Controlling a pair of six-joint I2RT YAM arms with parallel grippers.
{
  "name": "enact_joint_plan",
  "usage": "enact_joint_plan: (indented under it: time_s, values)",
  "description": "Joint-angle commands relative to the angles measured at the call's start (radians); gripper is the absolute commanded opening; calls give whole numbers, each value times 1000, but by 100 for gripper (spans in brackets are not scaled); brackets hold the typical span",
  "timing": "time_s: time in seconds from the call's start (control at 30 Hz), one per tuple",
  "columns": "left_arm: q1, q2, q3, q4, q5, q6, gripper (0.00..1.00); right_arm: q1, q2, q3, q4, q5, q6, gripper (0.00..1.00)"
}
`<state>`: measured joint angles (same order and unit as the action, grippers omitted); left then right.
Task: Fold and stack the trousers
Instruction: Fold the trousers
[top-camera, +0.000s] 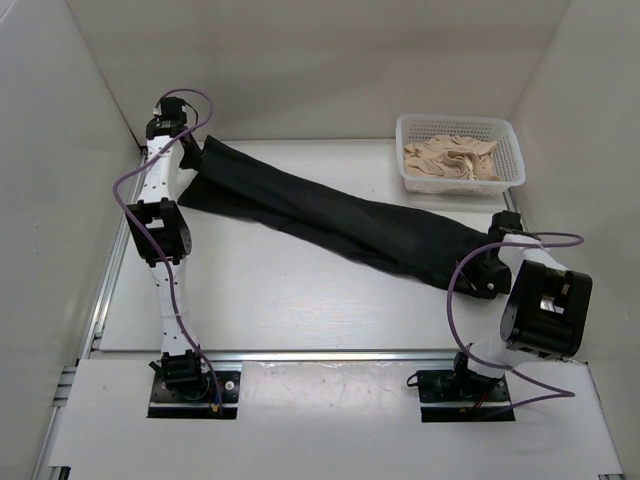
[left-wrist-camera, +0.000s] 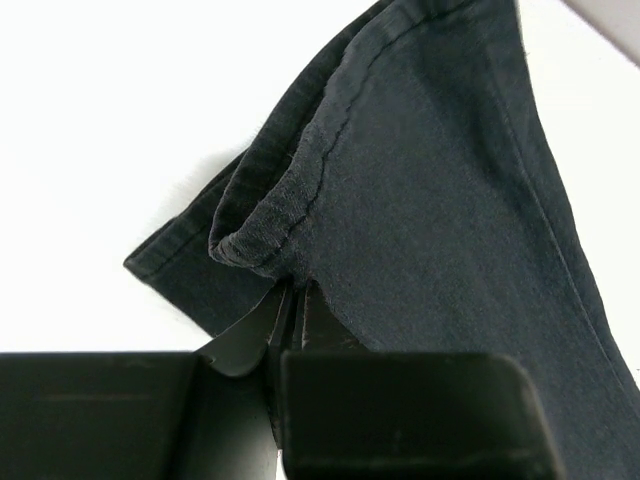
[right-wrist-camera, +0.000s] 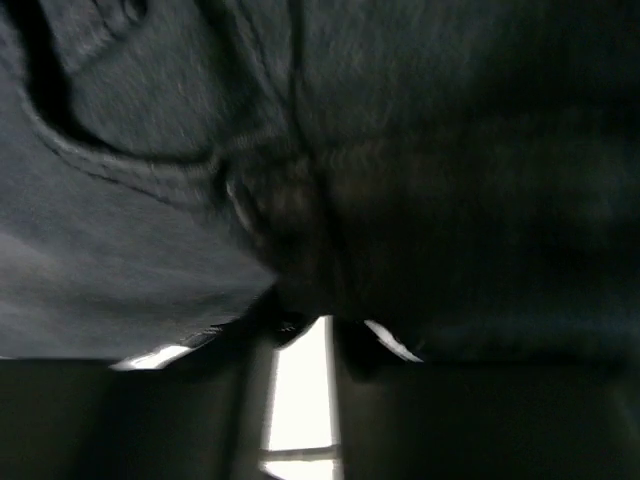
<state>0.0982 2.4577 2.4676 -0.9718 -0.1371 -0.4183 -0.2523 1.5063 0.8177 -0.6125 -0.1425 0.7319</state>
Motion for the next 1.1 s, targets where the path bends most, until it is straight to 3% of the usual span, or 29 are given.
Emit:
enact_joint_plan:
  time_s: [0.0,0.03,0.27,0.47,0.67,0.73,0.77,0.8,0.87,0.93,1.07]
  values:
    - [6,-77,-6,10,1,13,10,-4,15,69,42,64,-6,10]
    - [6,-77,-6,10,1,24,10,-4,5,87,13,79,-6,0]
    - [37,-157,47,-1,57,24,10,-4,-124,235,-124,187,-66,0]
    - [46,-219,-189,-1,57,12,10,-4,-185,158,-158,242,-54,0]
    - [46,-264,-421,10,-30,1,10,-4,-228,58,-181,310,-22,0]
    - [64,-292,-487,10,-16,1,12,-16,-228,46,-181,310,-22,10]
    - [64,-308,-512,10,-16,-11,24,-25,-218,46,-181,310,-22,16]
    - [64,-325,-535,10,-16,-20,37,-25,-218,46,-181,310,-22,37]
    - [74,-379,-582,10,-62,-43,81,-25,-198,58,-181,301,-22,52]
    - [100,-393,-592,21,-62,-43,88,-25,-198,67,-181,300,-31,55]
    - [132,-393,-637,21,-10,-54,82,-25,-189,77,-181,291,-31,56]
